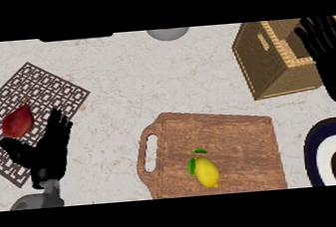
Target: Pick the lemon from the cutting board and place it in the basket
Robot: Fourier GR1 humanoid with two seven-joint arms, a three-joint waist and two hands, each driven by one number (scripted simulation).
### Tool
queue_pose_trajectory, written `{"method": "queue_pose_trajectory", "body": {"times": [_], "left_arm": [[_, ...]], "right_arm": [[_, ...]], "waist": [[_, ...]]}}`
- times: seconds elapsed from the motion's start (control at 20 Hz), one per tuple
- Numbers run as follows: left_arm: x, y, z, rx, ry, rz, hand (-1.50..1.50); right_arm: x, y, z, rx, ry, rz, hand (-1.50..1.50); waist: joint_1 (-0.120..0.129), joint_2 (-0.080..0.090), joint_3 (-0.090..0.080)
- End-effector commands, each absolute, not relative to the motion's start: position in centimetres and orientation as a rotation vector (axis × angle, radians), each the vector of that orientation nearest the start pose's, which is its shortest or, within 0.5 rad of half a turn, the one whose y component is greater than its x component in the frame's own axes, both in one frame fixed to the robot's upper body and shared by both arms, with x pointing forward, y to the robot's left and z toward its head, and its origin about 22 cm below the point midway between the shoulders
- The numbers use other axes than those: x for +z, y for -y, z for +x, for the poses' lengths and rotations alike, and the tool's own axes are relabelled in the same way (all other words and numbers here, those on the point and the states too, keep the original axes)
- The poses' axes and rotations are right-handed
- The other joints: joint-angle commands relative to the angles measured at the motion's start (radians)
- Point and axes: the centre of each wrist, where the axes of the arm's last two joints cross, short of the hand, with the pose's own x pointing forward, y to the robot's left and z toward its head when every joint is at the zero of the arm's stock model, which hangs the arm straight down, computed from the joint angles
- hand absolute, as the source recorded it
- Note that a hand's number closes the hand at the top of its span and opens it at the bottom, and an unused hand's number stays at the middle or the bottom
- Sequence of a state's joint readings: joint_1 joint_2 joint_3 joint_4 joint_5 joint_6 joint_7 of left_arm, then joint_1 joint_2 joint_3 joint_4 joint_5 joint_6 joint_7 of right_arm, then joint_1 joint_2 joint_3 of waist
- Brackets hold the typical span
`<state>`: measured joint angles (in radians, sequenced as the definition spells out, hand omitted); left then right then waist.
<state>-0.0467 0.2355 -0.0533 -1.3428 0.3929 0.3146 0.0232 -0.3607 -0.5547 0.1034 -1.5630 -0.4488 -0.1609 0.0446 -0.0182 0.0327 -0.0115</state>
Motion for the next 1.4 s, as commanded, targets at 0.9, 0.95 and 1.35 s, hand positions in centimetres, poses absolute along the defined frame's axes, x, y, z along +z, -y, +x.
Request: {"method": "queue_pose_trajectory", "body": {"times": [0.9, 0.95, 1.35], "left_arm": [[2.1, -28.7, 29.2, -0.181, 1.35, 0.295, 0.0], [1.6, -28.6, 28.6, -0.176, 1.348, 0.3, 0.0], [1.5, -28.4, 28.9, -0.203, 1.349, 0.279, 0.0]], "right_arm": [[10.0, 21.7, 26.6, 0.921, 2.184, 0.463, -1.5], [11.5, 22.6, 27.1, 1.025, 2.167, 0.377, -1.5], [16.9, 27.5, 27.5, 1.671, 1.776, 0.232, -1.5]], "waist": [[-0.021, -0.042, 0.01], [-0.009, -0.044, 0.01], [0.012, -0.033, 0.01]]}}
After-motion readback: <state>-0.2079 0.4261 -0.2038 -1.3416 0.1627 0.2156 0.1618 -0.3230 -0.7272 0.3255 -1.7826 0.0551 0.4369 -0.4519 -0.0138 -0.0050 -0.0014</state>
